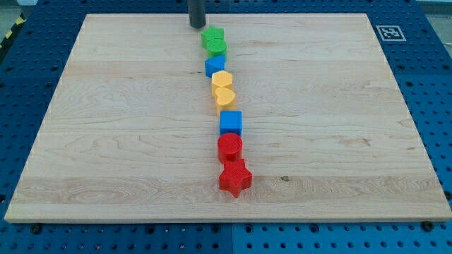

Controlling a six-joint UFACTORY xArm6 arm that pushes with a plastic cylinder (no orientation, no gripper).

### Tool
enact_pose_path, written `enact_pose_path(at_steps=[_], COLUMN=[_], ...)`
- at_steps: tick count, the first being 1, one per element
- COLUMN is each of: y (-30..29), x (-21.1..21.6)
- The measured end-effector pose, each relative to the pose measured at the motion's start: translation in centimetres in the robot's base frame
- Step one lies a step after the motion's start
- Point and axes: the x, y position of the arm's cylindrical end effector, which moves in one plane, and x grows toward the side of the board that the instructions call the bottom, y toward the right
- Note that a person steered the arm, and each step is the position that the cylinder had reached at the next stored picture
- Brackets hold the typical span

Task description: Move the green star top of the green circle

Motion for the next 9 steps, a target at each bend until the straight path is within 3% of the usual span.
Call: enact_pose_path(at_steps=[3, 7, 9], y=[0.8, 2.7, 2.0], x=[2.7, 2.7, -1.0])
